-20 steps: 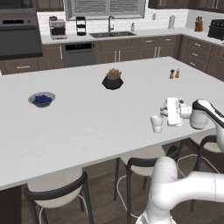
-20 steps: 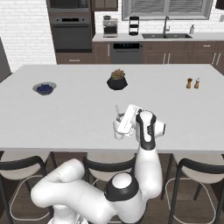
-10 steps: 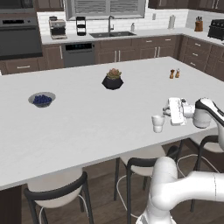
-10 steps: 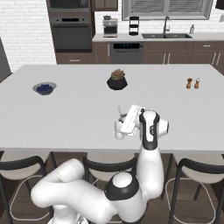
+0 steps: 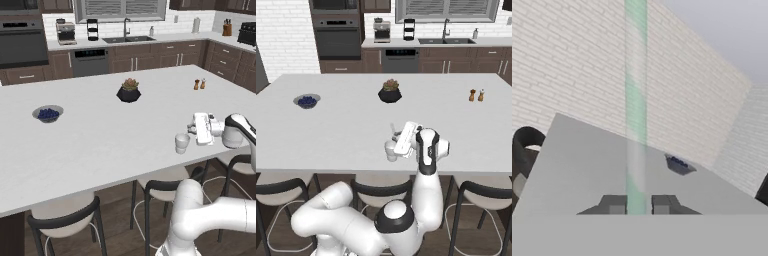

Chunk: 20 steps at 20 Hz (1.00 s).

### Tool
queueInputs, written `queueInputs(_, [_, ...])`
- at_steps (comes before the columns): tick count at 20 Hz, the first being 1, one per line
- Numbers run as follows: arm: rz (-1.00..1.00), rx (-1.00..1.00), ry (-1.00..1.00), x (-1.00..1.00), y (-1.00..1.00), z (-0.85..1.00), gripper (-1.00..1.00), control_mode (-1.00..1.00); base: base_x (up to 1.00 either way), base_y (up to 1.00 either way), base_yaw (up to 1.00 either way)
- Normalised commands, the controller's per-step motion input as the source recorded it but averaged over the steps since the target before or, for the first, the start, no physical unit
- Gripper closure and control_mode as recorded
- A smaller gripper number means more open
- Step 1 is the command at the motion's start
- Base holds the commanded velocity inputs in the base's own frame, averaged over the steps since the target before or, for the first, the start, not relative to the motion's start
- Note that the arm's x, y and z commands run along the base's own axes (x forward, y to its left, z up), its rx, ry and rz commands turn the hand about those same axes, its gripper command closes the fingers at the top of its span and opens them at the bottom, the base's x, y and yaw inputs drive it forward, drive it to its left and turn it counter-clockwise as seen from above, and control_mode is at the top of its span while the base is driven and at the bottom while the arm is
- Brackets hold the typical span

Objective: Take a straw from the drawer in front and place it inside the glass cup on the dining counter.

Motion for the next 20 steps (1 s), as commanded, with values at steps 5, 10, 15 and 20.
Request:
queueInputs(5, [0.00,0.00,-0.11,0.00,0.00,0.00,1.00,-1.00,0.00,0.00,0.00])
queueInputs(10, [0.00,0.00,-0.15,-0.01,0.00,0.00,1.00,-1.00,0.00,0.00,0.00])
queueInputs(15, [0.00,0.00,-0.09,-0.15,0.04,-0.05,1.00,-1.00,0.00,0.00,0.00])
queueInputs(20, [0.00,-0.01,0.02,-0.05,0.00,0.01,1.00,-1.00,0.00,0.00,0.00])
